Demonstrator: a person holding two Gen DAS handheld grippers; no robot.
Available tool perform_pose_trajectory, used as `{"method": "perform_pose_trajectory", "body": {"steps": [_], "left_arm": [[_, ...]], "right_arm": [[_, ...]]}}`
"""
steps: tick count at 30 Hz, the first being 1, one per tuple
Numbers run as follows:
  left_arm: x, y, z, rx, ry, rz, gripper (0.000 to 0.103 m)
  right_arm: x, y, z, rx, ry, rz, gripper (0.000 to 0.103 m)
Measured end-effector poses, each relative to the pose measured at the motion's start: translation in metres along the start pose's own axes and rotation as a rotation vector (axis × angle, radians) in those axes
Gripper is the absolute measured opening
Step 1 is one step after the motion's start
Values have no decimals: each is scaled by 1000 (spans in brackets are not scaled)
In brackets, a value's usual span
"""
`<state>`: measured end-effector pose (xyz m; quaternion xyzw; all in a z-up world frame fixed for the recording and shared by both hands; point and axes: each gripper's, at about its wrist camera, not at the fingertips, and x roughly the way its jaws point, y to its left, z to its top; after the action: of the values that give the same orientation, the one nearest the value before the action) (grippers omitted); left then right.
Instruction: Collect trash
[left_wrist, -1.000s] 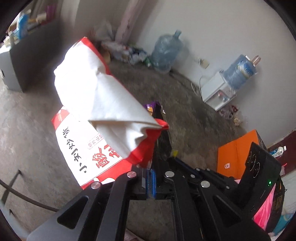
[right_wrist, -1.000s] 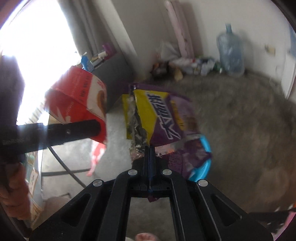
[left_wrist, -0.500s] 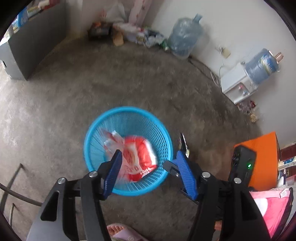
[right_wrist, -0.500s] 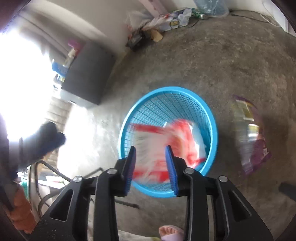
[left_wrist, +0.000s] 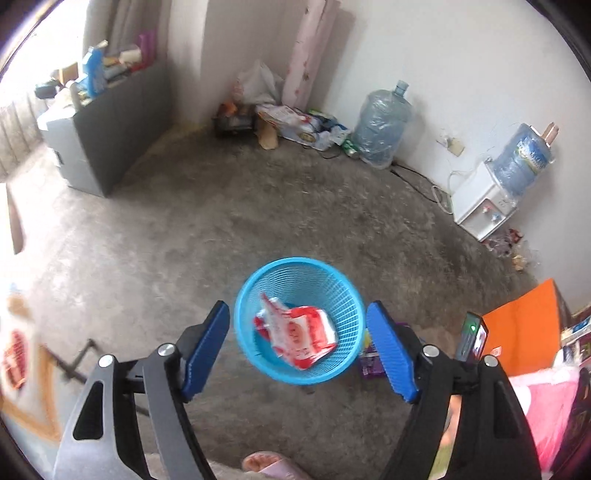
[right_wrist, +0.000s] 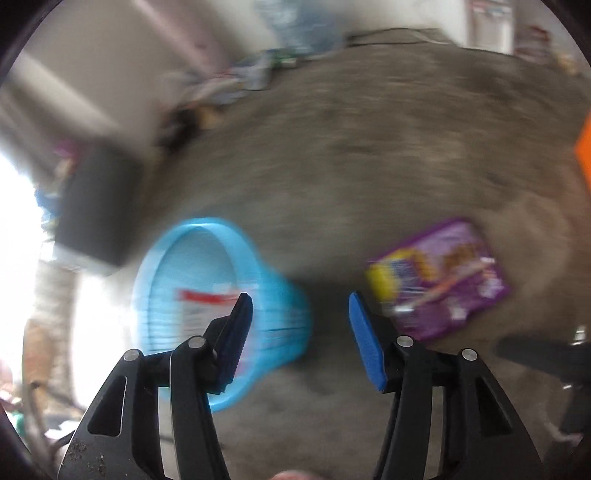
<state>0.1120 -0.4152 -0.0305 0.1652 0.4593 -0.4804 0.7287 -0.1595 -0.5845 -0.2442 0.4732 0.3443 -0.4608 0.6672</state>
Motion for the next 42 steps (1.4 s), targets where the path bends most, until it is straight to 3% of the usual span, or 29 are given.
{"method": "perform_pose_trajectory", "body": {"steps": [3,6,8,9,14,19,20,22,24,26,27,29,33,38,42], "left_arm": [[-20,13,-14,-3,-4,35,79],[-37,30,-28,-35,-9,44,80],[-48,42,-35,-64,-9,45,80],[-52,47,-38,-80,-11,49,80],[-66,63,-50,-139,-1,97,80],[-72,67,-58,-158,14,136,80],[-72,68,-59,-159,16,140,80],[-72,70,-60,-170,19,143,80],[-72,73,-62,-185,20,141,80],[-71,75,-64,-197,19,146,80],[-72,77,-66,-203,20,146,80],[-73,79,-68,-216,22,137,80],[-79,78,-70,-206,9,131,80],[-96,71,-72,-181,-43,143,80],[-111,72,-76,-178,-94,128,80]], "right_arm": [[41,-33,-12,-29,80,-170,56],[87,-49,-30,-97,181,-282,59],[112,-50,-36,-144,224,-298,75],[127,-49,-37,-182,245,-304,77],[196,-55,-49,-347,334,-414,79],[237,-69,-40,-350,391,-460,80],[242,-72,-38,-350,397,-463,86],[243,-80,-33,-332,386,-432,85],[244,-91,-26,-283,403,-380,79],[239,-100,-24,-232,396,-329,60],[236,-104,-24,-208,392,-311,56],[233,-105,-28,-206,380,-307,39],[231,-105,-32,-218,375,-321,14],[215,-98,-31,-219,342,-354,2],[165,-72,-19,-236,212,-335,1]]}}
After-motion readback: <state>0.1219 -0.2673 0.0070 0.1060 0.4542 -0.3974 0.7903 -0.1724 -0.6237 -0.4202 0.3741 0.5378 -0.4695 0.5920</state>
